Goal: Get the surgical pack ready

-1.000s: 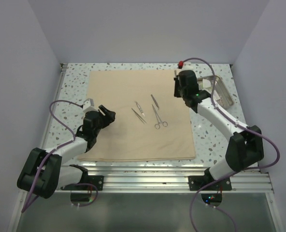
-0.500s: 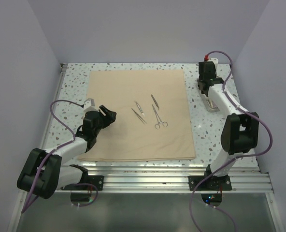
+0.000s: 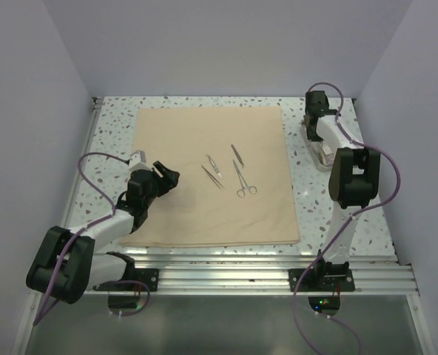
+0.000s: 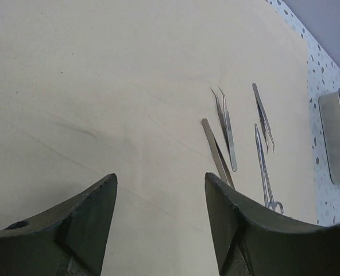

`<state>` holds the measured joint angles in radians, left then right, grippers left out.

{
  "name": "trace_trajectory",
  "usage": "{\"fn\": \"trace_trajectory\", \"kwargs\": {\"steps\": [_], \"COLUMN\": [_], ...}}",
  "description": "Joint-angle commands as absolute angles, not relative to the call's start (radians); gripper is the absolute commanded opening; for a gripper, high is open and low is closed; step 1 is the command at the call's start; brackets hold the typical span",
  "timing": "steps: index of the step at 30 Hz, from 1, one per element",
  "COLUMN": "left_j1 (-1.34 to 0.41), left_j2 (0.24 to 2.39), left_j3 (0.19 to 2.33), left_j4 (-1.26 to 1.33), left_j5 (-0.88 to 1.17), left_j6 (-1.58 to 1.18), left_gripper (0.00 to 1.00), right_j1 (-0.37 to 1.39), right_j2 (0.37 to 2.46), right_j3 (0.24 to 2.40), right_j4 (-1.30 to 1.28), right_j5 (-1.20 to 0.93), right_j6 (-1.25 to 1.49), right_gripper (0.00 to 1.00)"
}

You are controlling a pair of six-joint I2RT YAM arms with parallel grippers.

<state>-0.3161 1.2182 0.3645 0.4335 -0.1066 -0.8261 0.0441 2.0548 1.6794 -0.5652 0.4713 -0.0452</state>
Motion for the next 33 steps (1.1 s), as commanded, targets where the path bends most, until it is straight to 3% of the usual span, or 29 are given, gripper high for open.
{"fn": "trace_trajectory", "kwargs": {"steps": [1,7,13,16,17,18,25,29,33], "left_j1": [-0.311,-0.311,-0.311,-0.311,-0.311,-0.311,-0.311,-0.311,-0.311], "left_j2": [1.226,1.227,1.239,1.241,1.241,1.243,1.247,1.259,1.290], "left_j3": [0.397,0.399,0.402,0.402,0.400,0.400,0.402,0.403,0.419], "left_j4": [0.476,0.479,0.482,0.483,0.486,0.486,0.495,0.503,0.514], "left_j5": [-0.097,-0.095,-0.090,-0.086,-0.084,-0.084,-0.075,-0.060,-0.015], "left_j6": [-0.807,-0.804,-0.798,-0.796,-0.798,-0.796,-0.793,-0.787,-0.761], "left_gripper": [0.66,0.66,0.66,0.66,0.66,0.66,0.66,0.66,0.67], "right_j1": [0.041,0.031,0.005,0.002,0.003,0.003,0.003,0.005,0.122], "right_j2": [2.054,1.979,1.990,1.977,1.979,1.977,1.881,1.818,1.790], "right_j3": [1.701,1.585,1.591,1.578,1.582,1.585,1.522,1.494,1.457], "right_j4": [-0.565,-0.433,-0.426,-0.402,-0.403,-0.406,-0.360,-0.373,-0.388], "right_j5": [0.410,0.246,0.270,0.285,0.293,0.307,0.322,0.171,0.097], "right_j6": [-0.146,-0.239,-0.233,-0.212,-0.193,-0.183,-0.129,-0.057,0.034], "right_gripper": [0.00,0.00,0.01,0.08,0.27,0.33,0.40,0.41,0.43]}}
